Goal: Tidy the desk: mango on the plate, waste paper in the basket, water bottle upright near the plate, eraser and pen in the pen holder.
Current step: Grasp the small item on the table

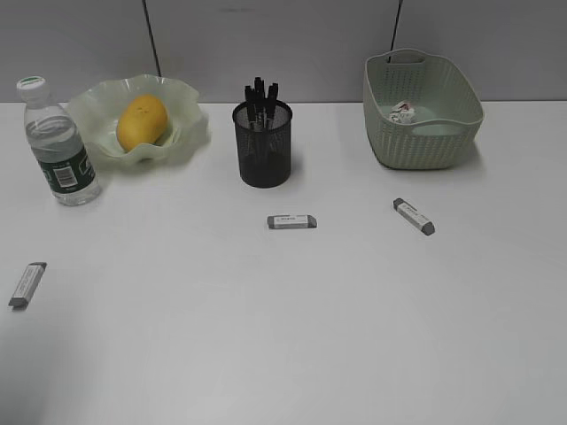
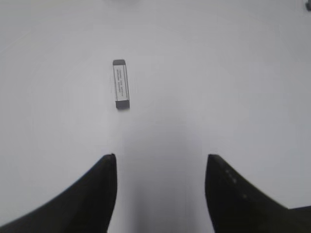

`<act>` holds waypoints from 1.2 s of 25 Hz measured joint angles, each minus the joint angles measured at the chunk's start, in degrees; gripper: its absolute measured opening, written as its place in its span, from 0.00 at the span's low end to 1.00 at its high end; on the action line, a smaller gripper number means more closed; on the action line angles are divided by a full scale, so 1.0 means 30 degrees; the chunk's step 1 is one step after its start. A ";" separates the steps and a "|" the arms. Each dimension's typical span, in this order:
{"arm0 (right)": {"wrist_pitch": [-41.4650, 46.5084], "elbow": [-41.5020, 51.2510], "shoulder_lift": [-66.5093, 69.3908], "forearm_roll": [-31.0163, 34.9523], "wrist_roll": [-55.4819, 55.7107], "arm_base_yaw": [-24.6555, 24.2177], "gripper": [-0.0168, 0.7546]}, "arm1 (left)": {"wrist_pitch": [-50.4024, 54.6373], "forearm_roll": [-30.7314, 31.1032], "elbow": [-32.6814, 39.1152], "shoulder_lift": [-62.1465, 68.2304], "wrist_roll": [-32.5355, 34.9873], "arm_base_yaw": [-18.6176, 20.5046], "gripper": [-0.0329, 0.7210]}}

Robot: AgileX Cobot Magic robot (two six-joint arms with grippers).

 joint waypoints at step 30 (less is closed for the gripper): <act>-0.0785 0.0371 0.0000 0.0020 0.0000 0.0000 0.78 | 0.1530 0.2737 -1.0078 1.9386 -0.0053 0.0309 0.60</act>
